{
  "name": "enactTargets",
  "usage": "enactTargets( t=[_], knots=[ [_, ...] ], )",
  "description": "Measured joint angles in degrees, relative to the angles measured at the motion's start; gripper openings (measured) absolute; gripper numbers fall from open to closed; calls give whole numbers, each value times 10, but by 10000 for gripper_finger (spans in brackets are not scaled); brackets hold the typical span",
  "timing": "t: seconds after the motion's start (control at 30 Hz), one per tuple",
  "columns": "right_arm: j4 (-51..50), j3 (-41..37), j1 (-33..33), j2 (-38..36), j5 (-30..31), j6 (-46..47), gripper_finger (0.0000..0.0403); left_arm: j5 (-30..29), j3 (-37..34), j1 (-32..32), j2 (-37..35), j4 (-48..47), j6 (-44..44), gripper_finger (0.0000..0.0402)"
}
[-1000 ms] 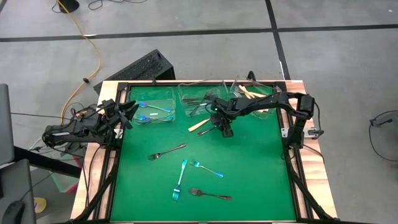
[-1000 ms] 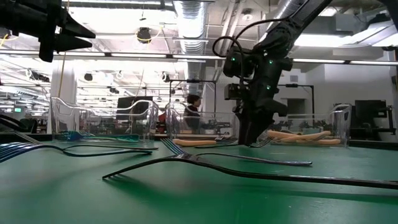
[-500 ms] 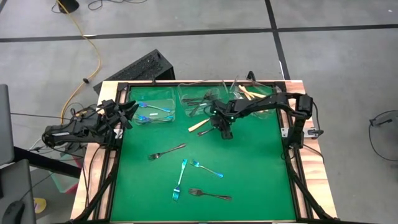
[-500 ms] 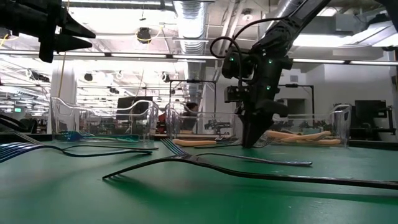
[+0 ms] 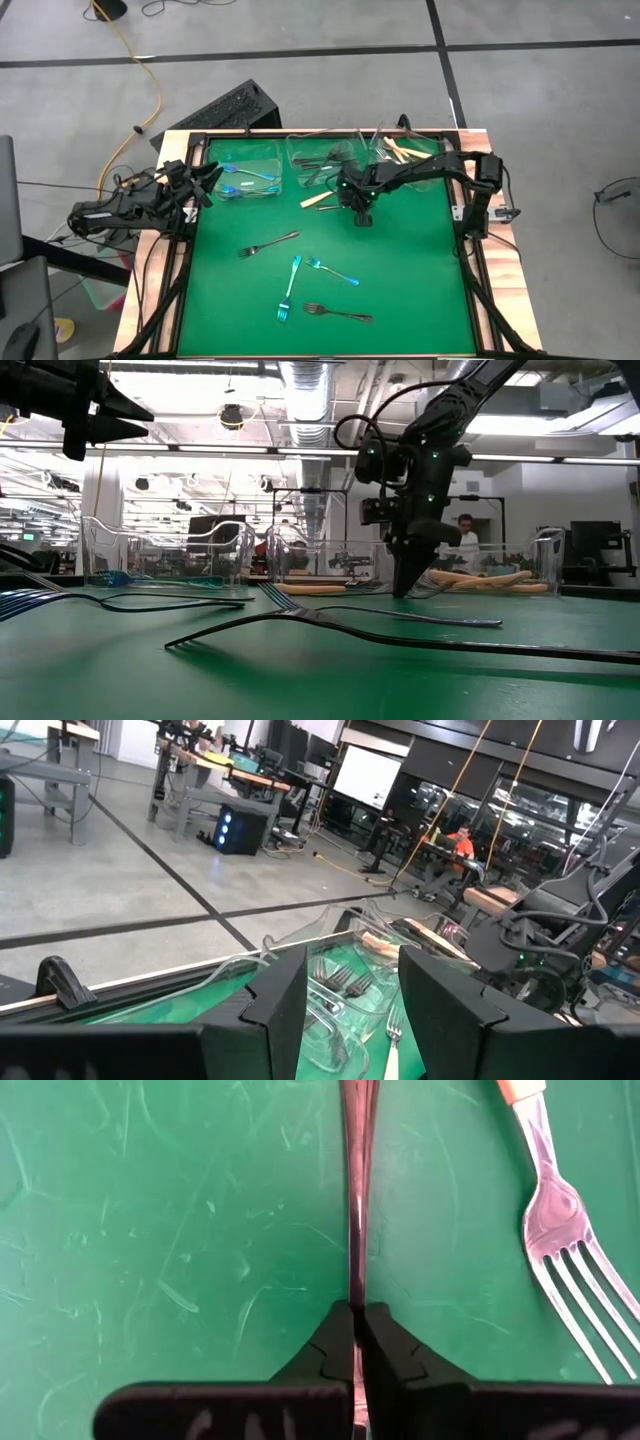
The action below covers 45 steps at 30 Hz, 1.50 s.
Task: Sort silverware by color (type)
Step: Put the brown fork into the middle transparent bin
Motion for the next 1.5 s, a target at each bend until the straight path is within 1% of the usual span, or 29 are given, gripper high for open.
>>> enactTargets(
  t=[0.13, 0.3, 0.47, 0.57, 0.7, 0.87, 1.0, 1.1, 1.23, 1.43, 1.5],
  knots=[
    [-14, 14, 13, -12, 4, 5, 24, 0, 0, 0, 0, 0, 0, 145],
    [-30, 18, 19, -44, -12, 8, 24, 0, 0, 0, 0, 0, 0, 145],
    [-27, 21, 12, -89, -29, 16, 24, 0, 0, 0, 0, 0, 0, 145],
    [-4, 21, 13, -112, -46, 16, 24, 0, 0, 0, 0, 0, 0, 145],
    [68, 21, 8, -146, -63, 17, 24, 0, 0, 0, 0, 0, 0, 145],
    [199, 22, -19, -174, -81, 15, 24, -2, 0, 0, 0, 0, 0, 145],
    [301, 22, -56, -173, -126, 15, 24, -6, 0, 0, 0, 0, 0, 145],
    [376, 23, -81, -162, -138, 19, 24, -6, 0, 0, 0, 0, 0, 145],
    [418, 23, -118, -162, -156, 17, 24, -10, 0, 0, 0, 0, 0, 145],
    [460, 23, -182, -161, -224, 32, 24, -11, 0, 0, 0, 0, 1, 145],
    [476, 30, -195, -146, -234, 44, 24, -11, 0, 0, 0, 0, 0, 145]
  ],
)
